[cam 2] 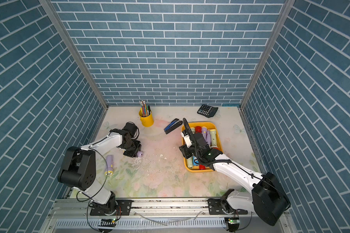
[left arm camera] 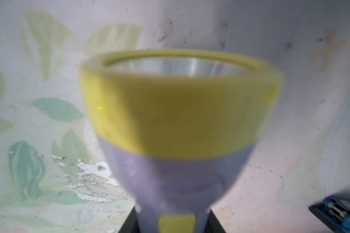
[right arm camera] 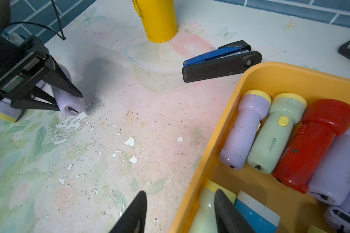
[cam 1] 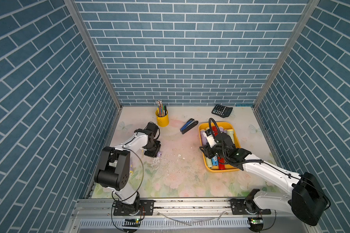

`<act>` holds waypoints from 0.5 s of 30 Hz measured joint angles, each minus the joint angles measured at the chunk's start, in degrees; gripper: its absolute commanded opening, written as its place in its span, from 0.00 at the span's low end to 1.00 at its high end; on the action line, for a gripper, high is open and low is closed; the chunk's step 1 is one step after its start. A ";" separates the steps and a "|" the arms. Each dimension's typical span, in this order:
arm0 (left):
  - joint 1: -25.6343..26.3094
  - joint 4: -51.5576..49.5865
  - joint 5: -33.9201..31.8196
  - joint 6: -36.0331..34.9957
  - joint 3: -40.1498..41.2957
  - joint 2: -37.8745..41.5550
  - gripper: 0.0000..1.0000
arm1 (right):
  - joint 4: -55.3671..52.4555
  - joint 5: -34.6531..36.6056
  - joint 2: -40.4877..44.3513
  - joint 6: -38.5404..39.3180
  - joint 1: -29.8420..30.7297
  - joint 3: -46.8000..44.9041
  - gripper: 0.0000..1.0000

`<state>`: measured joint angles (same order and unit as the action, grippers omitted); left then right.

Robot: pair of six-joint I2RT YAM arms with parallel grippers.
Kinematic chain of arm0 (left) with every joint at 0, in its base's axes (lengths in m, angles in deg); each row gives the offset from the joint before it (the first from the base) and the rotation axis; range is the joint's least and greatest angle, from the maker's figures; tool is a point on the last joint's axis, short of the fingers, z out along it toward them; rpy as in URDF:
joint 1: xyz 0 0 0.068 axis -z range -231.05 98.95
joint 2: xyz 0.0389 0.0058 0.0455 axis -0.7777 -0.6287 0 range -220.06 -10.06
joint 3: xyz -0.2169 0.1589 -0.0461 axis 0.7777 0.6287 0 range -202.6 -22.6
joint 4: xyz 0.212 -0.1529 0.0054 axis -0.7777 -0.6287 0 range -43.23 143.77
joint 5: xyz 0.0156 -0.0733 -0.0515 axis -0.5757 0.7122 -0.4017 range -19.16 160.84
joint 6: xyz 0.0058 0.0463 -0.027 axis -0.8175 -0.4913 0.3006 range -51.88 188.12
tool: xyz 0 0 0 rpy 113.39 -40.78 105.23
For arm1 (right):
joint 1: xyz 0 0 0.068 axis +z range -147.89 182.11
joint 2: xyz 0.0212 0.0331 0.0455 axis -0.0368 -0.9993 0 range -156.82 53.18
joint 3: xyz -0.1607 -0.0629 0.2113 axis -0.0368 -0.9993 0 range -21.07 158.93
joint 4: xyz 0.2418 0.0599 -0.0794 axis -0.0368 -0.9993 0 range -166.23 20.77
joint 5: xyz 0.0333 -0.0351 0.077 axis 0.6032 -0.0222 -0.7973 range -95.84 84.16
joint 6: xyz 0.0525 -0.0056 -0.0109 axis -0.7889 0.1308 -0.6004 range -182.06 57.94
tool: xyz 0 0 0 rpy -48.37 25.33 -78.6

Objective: Put the flashlights into the storage boxes
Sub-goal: Pick up the flashlight from the center of the board.

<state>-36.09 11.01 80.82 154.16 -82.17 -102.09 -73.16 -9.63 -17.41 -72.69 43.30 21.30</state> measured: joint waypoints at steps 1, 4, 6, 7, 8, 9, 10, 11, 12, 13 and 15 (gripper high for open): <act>0.46 -0.24 -0.13 -0.42 -0.22 0.79 0.21 | 0.00 -0.48 0.07 -0.02 -0.52 0.00 0.55; 2.47 -0.74 -0.52 -2.19 -1.88 1.70 0.20 | -0.28 -1.88 0.35 -0.09 -2.60 0.02 0.55; 4.28 -0.57 -0.52 -3.74 -3.19 1.64 0.17 | -1.03 -3.06 0.57 -0.63 -4.46 0.11 0.55; 5.11 -0.44 -0.48 -4.48 -3.69 1.57 0.17 | -1.36 -3.69 0.63 -1.05 -5.40 0.11 0.55; 6.23 -0.42 -0.48 -5.31 -4.46 1.36 0.17 | -1.79 -4.61 0.72 -1.29 -6.84 0.11 0.55; 7.41 -0.35 -0.52 -6.14 -5.29 1.01 0.17 | -2.23 -5.40 0.85 -1.66 -8.44 0.11 0.55; 8.50 -0.28 -0.68 -6.88 -6.19 0.59 0.17 | -2.67 -6.05 1.01 -2.08 -9.77 0.11 0.55; 9.84 -0.13 -0.85 -7.74 -7.32 0.04 0.17 | -3.41 -6.64 1.22 -2.54 -11.15 0.11 0.56; 11.26 -0.26 -1.16 -8.76 -8.81 -0.70 0.17 | -4.35 -7.21 1.46 -2.64 -12.70 0.20 0.56; 12.55 -0.31 -1.40 -9.86 -10.34 -1.49 0.17 | -5.18 -7.61 1.68 -2.71 -13.86 0.24 0.56; 15.43 -0.35 -2.10 -12.46 -14.21 -3.48 0.17 | -7.67 -8.37 1.95 -2.89 -16.48 0.63 0.57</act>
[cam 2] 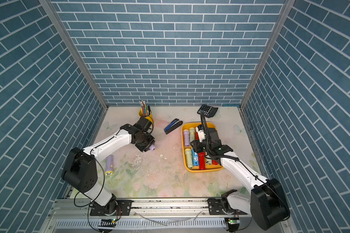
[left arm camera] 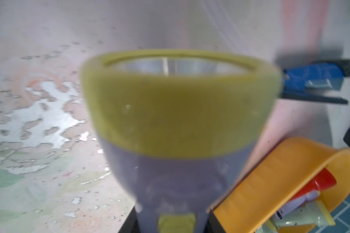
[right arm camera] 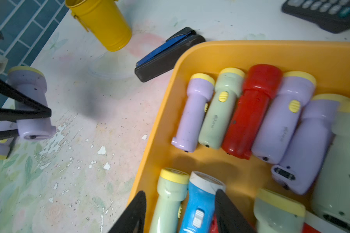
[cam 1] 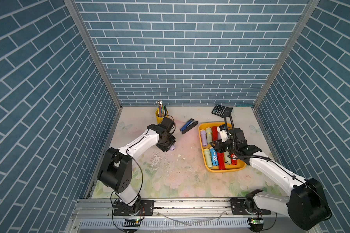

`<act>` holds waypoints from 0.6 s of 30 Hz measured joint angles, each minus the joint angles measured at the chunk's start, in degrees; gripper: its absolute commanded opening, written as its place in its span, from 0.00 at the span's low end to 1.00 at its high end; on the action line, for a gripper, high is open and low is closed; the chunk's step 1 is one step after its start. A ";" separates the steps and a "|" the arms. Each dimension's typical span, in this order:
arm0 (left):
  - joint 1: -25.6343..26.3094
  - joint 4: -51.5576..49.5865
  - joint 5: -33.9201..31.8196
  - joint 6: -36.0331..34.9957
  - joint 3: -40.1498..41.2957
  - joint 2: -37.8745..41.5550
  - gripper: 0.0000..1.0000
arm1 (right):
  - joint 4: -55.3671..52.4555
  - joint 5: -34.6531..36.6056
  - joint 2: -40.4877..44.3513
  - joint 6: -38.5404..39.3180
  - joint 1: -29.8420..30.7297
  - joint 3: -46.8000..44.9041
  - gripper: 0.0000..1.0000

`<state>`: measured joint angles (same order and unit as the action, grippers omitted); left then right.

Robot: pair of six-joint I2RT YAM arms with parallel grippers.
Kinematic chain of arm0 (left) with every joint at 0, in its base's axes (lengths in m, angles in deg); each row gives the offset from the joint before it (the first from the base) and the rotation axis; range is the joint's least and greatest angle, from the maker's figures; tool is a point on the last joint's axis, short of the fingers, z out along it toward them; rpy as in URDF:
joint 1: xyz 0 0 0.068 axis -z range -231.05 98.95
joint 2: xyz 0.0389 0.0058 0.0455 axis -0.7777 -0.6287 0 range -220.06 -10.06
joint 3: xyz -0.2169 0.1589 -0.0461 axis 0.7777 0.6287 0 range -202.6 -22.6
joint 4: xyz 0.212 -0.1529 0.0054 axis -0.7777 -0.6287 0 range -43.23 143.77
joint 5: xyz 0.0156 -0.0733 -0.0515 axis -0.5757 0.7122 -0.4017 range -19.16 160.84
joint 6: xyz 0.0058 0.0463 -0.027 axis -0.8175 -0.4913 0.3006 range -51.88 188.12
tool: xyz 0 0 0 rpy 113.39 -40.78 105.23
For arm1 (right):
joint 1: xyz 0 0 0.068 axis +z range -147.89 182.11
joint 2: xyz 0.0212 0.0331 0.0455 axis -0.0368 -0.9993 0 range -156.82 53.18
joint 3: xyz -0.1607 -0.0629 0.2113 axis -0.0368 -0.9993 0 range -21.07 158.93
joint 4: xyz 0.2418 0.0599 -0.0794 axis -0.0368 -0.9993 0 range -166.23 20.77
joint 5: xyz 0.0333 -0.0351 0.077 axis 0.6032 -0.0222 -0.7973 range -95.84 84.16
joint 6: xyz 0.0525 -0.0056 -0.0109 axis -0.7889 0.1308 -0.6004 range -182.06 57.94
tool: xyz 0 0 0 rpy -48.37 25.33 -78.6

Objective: Put the flashlights into the storage boxes
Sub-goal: Place the flashlight at the storage box.

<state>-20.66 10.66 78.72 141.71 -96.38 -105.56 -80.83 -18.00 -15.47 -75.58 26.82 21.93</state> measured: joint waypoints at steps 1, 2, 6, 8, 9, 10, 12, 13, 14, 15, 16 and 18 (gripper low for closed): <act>1.14 0.07 -0.33 -1.05 -1.57 -0.83 0.17 | -1.07 -0.42 0.02 -0.02 -1.11 0.24 0.58; 2.64 0.09 -0.57 -2.38 -3.52 -1.77 0.17 | -2.14 -0.92 0.04 -0.07 -2.45 0.42 0.58; 7.37 0.15 -0.94 -5.75 -8.81 -4.83 0.17 | -5.53 -2.82 0.24 -0.17 -8.20 0.46 0.59; 9.66 0.09 -1.25 -6.84 -10.56 -6.38 0.17 | -6.32 -4.11 0.42 -0.35 -11.63 0.46 0.59; 10.91 0.07 -1.38 -7.26 -11.37 -7.26 0.17 | -6.45 -4.96 0.52 -0.74 -13.64 0.44 0.59; 12.00 0.04 -1.42 -7.52 -12.15 -8.15 0.17 | -6.43 -5.77 0.59 -1.22 -15.43 0.37 0.59; 14.43 0.04 -1.44 -8.00 -13.75 -10.27 0.17 | -5.97 -8.00 0.90 -2.10 -19.71 -0.02 0.59; 15.43 -0.02 -1.44 -8.15 -14.45 -11.15 0.18 | -5.55 -9.05 1.11 -2.78 -21.62 -0.37 0.59; 16.50 -0.13 -1.49 -8.35 -15.26 -12.17 0.18 | -5.20 -10.08 1.38 -3.26 -23.41 -0.74 0.59; 17.42 -0.20 -1.57 -8.55 -16.02 -13.09 0.18 | -4.79 -11.13 1.64 -3.91 -25.24 -1.20 0.59; 18.18 -0.31 -1.66 -8.70 -16.65 -13.88 0.18 | -4.57 -11.74 1.84 -4.42 -26.62 -1.51 0.59; 19.71 -0.72 -1.88 -8.92 -17.99 -15.32 0.18 | -4.28 -12.94 2.14 -5.01 -28.96 -1.88 0.59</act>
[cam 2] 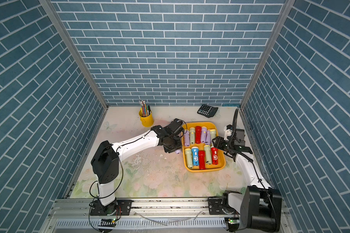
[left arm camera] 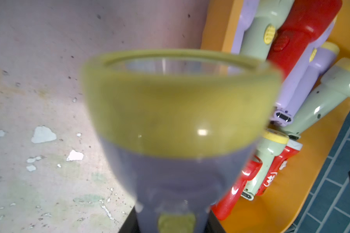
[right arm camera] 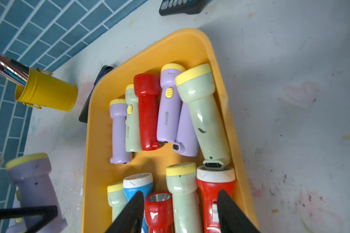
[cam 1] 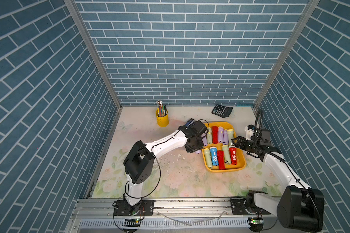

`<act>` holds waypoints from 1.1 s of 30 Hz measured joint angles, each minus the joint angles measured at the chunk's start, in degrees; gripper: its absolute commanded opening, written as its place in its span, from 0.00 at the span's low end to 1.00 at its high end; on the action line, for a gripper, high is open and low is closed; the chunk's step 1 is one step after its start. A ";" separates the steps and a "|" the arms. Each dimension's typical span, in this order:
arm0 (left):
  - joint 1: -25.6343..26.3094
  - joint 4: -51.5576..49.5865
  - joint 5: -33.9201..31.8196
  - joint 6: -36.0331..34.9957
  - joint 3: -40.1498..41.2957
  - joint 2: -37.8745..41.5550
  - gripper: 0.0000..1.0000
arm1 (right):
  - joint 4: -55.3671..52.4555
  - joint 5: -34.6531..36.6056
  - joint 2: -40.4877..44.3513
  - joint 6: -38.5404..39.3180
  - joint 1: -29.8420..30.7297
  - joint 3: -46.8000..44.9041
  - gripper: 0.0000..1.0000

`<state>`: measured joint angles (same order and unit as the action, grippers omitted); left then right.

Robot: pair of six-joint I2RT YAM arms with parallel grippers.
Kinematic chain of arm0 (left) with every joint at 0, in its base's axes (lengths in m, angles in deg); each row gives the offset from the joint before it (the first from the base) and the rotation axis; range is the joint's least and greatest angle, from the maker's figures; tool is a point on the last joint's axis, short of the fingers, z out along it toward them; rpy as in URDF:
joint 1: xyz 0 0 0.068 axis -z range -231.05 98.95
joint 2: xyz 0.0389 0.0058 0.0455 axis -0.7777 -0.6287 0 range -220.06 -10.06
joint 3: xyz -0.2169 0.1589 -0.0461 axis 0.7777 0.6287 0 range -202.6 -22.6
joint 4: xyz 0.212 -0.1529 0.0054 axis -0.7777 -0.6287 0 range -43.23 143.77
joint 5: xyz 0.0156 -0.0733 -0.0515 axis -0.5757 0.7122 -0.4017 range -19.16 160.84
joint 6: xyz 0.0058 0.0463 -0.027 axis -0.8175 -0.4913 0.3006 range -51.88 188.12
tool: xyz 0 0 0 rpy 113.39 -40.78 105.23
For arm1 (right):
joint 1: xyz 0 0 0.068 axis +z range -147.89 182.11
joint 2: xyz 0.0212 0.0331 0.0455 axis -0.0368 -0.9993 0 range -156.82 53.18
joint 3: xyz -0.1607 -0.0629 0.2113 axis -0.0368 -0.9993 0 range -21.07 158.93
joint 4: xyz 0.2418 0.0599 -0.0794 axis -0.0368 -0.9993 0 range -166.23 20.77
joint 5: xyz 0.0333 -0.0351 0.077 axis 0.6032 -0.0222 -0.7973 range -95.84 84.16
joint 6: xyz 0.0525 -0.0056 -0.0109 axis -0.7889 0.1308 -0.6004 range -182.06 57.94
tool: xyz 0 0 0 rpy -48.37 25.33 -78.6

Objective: Put the flashlights into the storage boxes
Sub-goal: Place the flashlight at the storage box.

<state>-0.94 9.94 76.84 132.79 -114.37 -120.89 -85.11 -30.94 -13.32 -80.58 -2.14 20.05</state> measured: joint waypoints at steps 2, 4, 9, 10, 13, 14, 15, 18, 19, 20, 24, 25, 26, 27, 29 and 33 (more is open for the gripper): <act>0.98 -0.22 -0.31 -0.07 -1.03 -1.09 0.19 | 0.17 -1.03 0.15 -0.59 -1.49 0.00 0.59; 1.88 -0.57 -0.59 -0.17 -2.03 -2.16 0.19 | 0.46 -1.86 0.20 -0.76 -2.78 0.00 0.59; 3.56 -1.38 -1.07 -0.31 -5.18 -4.42 0.20 | 0.72 -2.89 0.20 -1.16 -4.48 0.00 0.59; 3.76 -1.42 -1.07 -0.37 -5.62 -4.72 0.21 | 0.79 -3.02 0.20 -1.16 -4.63 0.00 0.59; 4.35 -1.36 -1.07 -0.70 -6.69 -5.44 0.21 | 0.94 -3.45 0.20 -1.18 -4.96 0.00 0.59; 4.46 -1.22 -0.98 -0.96 -6.78 -5.53 0.21 | 0.92 -3.65 0.20 -1.18 -5.05 0.00 0.59; 4.61 -1.03 -0.79 -1.18 -6.91 -5.68 0.21 | 0.92 -3.80 0.20 -1.18 -5.09 0.00 0.59; 5.25 -0.85 -0.63 -2.10 -7.80 -7.15 0.23 | 0.96 -4.35 0.20 -1.18 -5.20 0.00 0.59; 5.44 -1.36 -0.94 -2.34 -8.31 -7.45 0.23 | 1.01 -4.52 0.20 -1.20 -5.20 0.00 0.59; 5.60 -1.31 -0.79 -2.54 -8.87 -7.61 0.23 | 1.18 -4.72 0.20 -1.20 -5.20 -0.07 0.59; 6.78 -1.09 0.46 -2.78 -10.21 -9.86 0.23 | 1.70 -5.16 0.20 -1.62 -5.20 -0.31 0.59; 7.08 -1.07 0.81 -2.75 -10.21 -10.51 0.23 | 1.77 -5.18 0.20 -1.68 -5.20 -0.37 0.59; 7.45 -1.09 1.22 -2.71 -10.21 -11.17 0.24 | 1.77 -5.18 0.20 -1.95 -5.20 -0.44 0.59; 7.78 -0.87 1.70 -2.62 -10.21 -11.72 0.24 | 1.77 -5.20 0.20 -2.10 -5.20 -0.46 0.59; 8.44 -0.81 2.25 -2.51 -10.21 -12.24 0.24 | 1.79 -5.22 0.20 -2.21 -5.25 -0.46 0.59; 9.60 -0.81 3.41 -2.21 -10.27 -12.33 0.29 | 1.92 -5.62 0.07 -2.25 -5.29 -0.46 0.59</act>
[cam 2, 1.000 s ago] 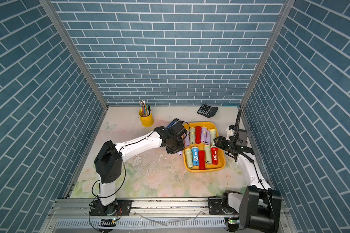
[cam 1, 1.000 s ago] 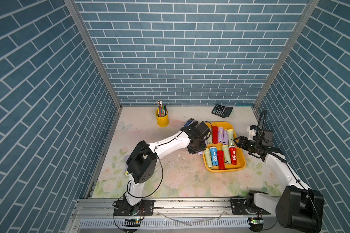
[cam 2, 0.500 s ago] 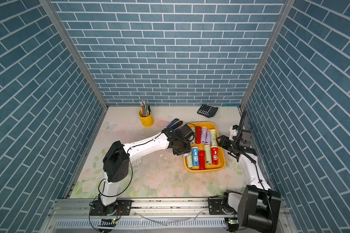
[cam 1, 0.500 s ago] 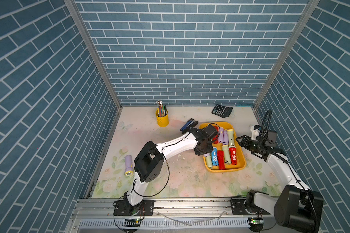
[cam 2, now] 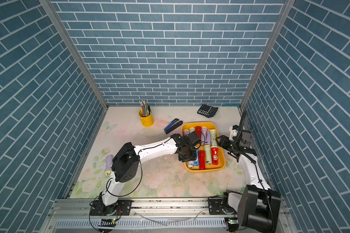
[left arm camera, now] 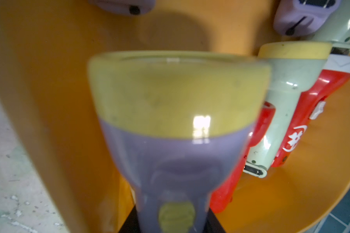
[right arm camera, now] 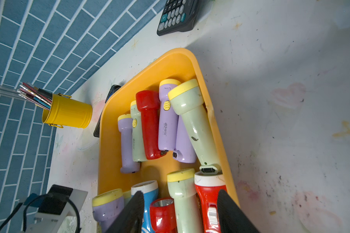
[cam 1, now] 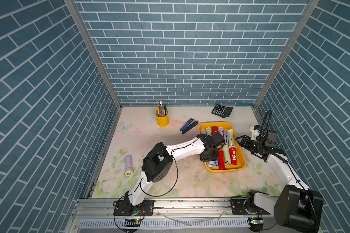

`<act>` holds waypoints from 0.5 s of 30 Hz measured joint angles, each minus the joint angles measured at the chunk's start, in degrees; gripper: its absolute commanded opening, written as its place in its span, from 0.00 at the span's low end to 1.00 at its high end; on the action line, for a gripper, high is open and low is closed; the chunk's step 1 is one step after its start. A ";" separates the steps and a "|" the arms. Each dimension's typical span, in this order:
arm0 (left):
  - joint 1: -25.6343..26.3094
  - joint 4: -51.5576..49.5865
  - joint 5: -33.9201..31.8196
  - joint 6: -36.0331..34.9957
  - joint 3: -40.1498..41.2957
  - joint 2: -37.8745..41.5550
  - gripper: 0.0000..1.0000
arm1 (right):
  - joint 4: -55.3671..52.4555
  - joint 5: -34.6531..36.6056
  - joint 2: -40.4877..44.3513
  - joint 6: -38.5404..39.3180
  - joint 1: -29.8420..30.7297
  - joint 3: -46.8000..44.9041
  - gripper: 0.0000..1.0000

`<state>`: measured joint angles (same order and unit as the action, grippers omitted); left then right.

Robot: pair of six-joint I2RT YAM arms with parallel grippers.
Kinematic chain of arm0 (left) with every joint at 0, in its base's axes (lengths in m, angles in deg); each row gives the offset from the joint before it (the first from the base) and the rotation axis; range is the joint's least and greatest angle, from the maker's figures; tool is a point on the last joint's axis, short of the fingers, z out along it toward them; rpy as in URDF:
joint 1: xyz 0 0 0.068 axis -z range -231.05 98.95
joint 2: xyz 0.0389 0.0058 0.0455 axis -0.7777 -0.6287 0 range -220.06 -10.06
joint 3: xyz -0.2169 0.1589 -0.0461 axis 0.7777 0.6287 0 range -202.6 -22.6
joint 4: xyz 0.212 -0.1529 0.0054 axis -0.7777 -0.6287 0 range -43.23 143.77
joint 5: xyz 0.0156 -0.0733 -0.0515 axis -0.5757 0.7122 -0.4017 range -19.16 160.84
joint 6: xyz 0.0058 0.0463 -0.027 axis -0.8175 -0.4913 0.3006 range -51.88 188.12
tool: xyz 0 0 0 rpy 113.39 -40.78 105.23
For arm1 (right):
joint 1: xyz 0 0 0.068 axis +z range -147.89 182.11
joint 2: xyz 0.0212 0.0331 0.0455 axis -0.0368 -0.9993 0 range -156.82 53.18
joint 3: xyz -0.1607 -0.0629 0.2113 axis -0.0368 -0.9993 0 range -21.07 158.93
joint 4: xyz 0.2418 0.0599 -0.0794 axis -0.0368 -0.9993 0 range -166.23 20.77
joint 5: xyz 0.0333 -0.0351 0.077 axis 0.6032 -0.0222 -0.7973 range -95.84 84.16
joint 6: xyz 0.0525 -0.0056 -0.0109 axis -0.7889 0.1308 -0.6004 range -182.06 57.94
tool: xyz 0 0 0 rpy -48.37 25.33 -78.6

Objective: Put the flashlights into the storage boxes
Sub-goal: Place the flashlight at the storage box.

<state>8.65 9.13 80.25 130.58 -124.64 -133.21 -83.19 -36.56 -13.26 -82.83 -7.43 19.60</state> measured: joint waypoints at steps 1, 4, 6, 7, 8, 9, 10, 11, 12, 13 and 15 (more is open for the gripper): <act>0.22 -0.07 0.22 0.07 -0.09 -0.04 0.30 | 0.09 -0.11 -0.04 -0.02 0.00 0.00 0.59; 0.72 -0.13 0.72 0.11 -1.03 -0.37 0.39 | 0.48 -0.39 -0.09 -0.13 -0.02 0.00 0.59; 0.92 -0.28 0.74 0.02 -1.66 -0.39 0.46 | 0.70 -0.42 -0.09 -0.44 -0.02 0.00 0.59; 0.94 -0.39 0.72 0.20 -1.97 -0.39 0.47 | 0.72 -0.42 -0.07 -0.44 -0.02 0.00 0.60; 0.96 -0.55 0.68 -0.02 -2.36 -0.39 0.49 | 0.72 -0.39 -0.07 -0.44 -0.02 0.00 0.60; 0.96 -0.81 0.50 -0.15 -2.82 -0.39 0.51 | 0.72 -0.39 -0.09 -0.44 -0.02 0.00 0.60; 0.96 -0.92 0.35 -0.17 -3.17 -0.39 0.53 | 0.72 -0.39 -0.07 -0.44 -0.02 0.00 0.60; 0.94 -1.09 0.00 -0.42 -3.58 -0.39 0.55 | 0.72 -0.39 -0.07 -0.46 -0.07 0.00 0.60; 0.94 -1.22 -0.20 -0.52 -3.91 -0.39 0.55 | 0.72 -0.39 -0.09 -0.44 -0.20 0.00 0.60; 0.94 -1.27 -0.46 -0.61 -4.07 -0.39 0.55 | 0.74 -0.39 -0.11 -0.46 -0.33 0.00 0.61; 0.94 -1.66 -1.09 -0.87 -4.15 -0.26 0.56 | 0.74 -0.39 -0.55 -0.46 -0.83 0.02 0.62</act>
<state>9.59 7.47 79.15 129.71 -128.79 -133.47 -82.44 -36.95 -13.80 -83.29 -8.26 19.62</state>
